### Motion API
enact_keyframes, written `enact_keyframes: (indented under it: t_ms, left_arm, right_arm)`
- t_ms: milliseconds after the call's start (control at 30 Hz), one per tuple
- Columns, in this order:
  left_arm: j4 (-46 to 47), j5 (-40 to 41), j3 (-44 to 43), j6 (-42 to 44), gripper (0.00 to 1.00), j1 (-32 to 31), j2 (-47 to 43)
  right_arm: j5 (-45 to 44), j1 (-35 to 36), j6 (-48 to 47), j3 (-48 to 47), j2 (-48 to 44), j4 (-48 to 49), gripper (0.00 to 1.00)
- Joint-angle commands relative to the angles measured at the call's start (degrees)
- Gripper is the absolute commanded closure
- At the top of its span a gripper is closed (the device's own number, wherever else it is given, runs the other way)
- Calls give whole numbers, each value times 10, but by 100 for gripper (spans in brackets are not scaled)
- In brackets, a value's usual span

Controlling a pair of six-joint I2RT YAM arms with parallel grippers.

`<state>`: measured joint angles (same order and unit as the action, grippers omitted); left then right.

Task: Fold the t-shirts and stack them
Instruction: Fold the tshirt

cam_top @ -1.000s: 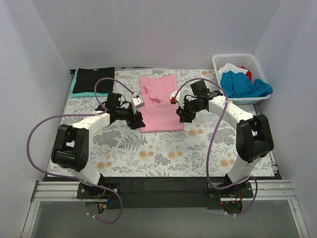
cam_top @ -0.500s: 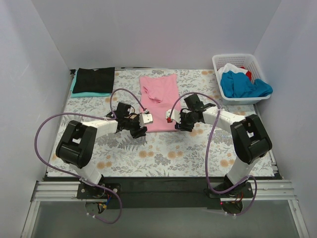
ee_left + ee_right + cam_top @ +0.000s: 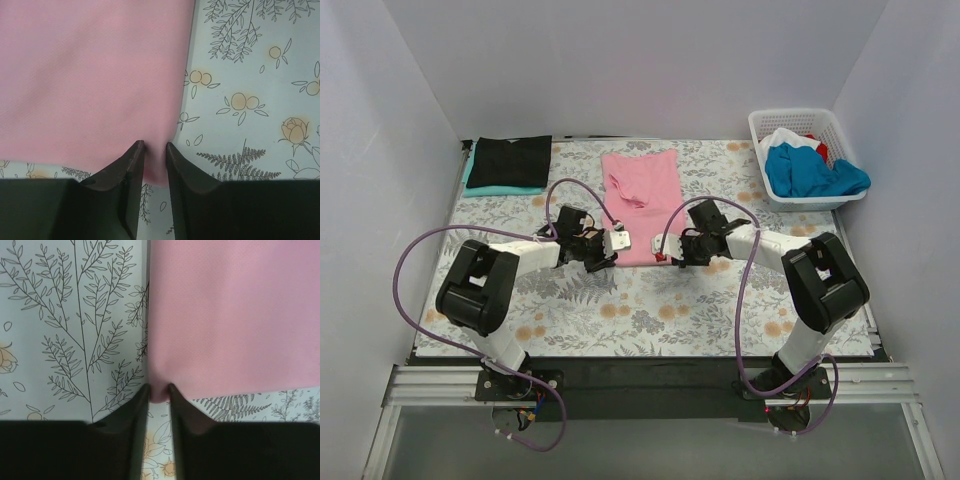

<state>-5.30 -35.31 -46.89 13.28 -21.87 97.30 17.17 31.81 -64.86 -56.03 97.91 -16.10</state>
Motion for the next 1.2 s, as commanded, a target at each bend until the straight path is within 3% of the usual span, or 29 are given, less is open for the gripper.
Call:
enact_keyframes:
  t_ms: [0, 67, 133, 600, 867, 1000, 1167]
  left_arm:
    - [-19, 34, 5, 22, 78, -3, 10]
    - [-28, 33, 1, 22, 90, -3, 8]
    - [-41, 32, -5, 17, 100, -3, 4]
    - [-150, 1, -139, -11, 100, 20, -58]
    - [-262, -54, -132, -3, 100, 11, -131]
    - [-326, -86, -85, 3, 100, -19, -227]
    - [-436, -119, -94, -21, 100, -22, -308]
  right_arm:
    - [-13, 4, -10, 8, 8, 10, 78]
    - [-19, 4, -9, 10, 7, 9, 97]
    - [-23, 4, -6, 8, -3, 5, 99]
    - [9, -30, 84, -171, -57, -136, 99]
    - [27, -15, 84, -111, -136, -197, 99]
    - [36, 18, 82, -67, -222, -268, 99]
    - [64, 50, 96, -72, -313, -343, 99]
